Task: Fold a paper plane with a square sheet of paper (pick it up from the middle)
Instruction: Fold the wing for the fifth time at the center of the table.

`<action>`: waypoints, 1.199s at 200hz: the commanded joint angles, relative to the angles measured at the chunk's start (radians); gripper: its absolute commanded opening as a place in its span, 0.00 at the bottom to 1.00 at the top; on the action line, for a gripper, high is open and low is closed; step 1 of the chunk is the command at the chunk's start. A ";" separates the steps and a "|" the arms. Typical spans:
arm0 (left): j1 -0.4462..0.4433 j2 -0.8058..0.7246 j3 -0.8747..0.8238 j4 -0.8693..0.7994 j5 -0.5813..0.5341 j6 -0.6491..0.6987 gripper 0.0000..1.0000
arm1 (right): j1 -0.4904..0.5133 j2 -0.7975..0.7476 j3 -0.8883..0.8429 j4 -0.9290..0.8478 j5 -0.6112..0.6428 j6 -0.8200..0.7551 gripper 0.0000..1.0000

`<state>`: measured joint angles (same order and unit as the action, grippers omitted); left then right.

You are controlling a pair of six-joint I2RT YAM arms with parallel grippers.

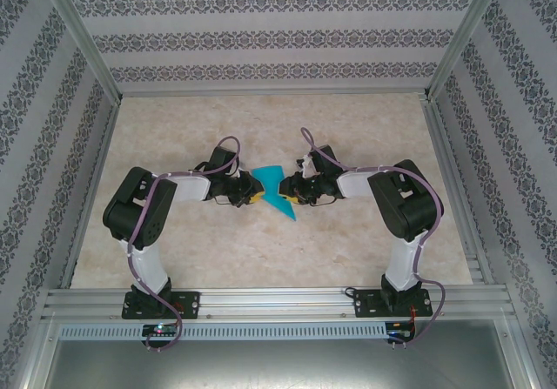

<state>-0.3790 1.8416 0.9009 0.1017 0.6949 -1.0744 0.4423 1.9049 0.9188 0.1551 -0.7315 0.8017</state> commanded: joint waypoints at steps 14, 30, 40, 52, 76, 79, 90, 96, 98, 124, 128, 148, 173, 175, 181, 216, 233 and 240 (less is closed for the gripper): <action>-0.008 -0.019 -0.012 0.055 0.017 -0.018 0.09 | 0.046 -0.077 0.028 -0.101 0.144 -0.182 0.45; -0.009 -0.029 -0.013 0.049 0.017 -0.021 0.07 | 0.075 -0.119 0.031 -0.171 0.269 -0.279 0.50; -0.009 -0.034 -0.010 0.039 0.015 -0.018 0.06 | 0.094 -0.147 0.022 -0.201 0.348 -0.340 0.52; -0.009 -0.041 -0.009 0.031 0.012 -0.017 0.06 | 0.116 -0.182 0.002 -0.219 0.457 -0.395 0.56; -0.009 -0.049 -0.006 0.021 0.013 -0.020 0.05 | 0.186 -0.263 -0.060 -0.180 0.618 -0.524 0.59; -0.009 -0.050 -0.006 0.020 0.013 -0.022 0.05 | 0.198 -0.277 -0.070 -0.172 0.633 -0.544 0.59; -0.009 -0.051 -0.001 0.014 0.014 -0.024 0.05 | 0.234 -0.305 -0.094 -0.146 0.686 -0.605 0.59; -0.009 -0.051 0.002 0.009 0.015 -0.025 0.05 | 0.257 -0.317 -0.106 -0.133 0.718 -0.635 0.59; -0.009 -0.051 0.003 0.008 0.016 -0.025 0.05 | 0.265 -0.320 -0.112 -0.128 0.727 -0.648 0.59; -0.010 -0.051 0.017 -0.010 0.019 -0.030 0.04 | 0.337 -0.318 -0.126 -0.100 0.831 -0.742 0.59; -0.009 -0.051 0.020 -0.013 0.020 -0.032 0.04 | 0.346 -0.313 -0.126 -0.095 0.841 -0.750 0.59; -0.009 -0.055 0.027 -0.019 0.023 -0.038 0.04 | 0.389 -0.268 -0.107 -0.078 0.896 -0.776 0.59; -0.009 -0.060 0.027 -0.024 0.024 -0.044 0.04 | 0.424 -0.202 -0.078 -0.055 0.955 -0.791 0.59; -0.009 -0.061 0.026 -0.024 0.025 -0.044 0.04 | 0.427 -0.196 -0.075 -0.053 0.956 -0.791 0.58; -0.009 -0.062 0.025 -0.023 0.026 -0.047 0.04 | 0.431 -0.183 -0.069 -0.048 0.962 -0.791 0.58; -0.010 -0.073 0.020 -0.026 0.026 -0.052 0.03 | 0.437 -0.130 -0.048 -0.011 1.004 -0.793 0.50; -0.010 -0.076 0.017 -0.028 0.024 -0.054 0.03 | 0.437 -0.119 -0.049 0.000 1.012 -0.794 0.45; -0.008 -0.076 0.017 -0.030 0.025 -0.054 0.03 | 0.436 -0.116 -0.049 0.001 1.013 -0.794 0.43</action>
<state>-0.3790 1.8015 0.9058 0.0975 0.7040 -1.1088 0.8734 1.7676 0.8425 0.1131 0.2287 0.0196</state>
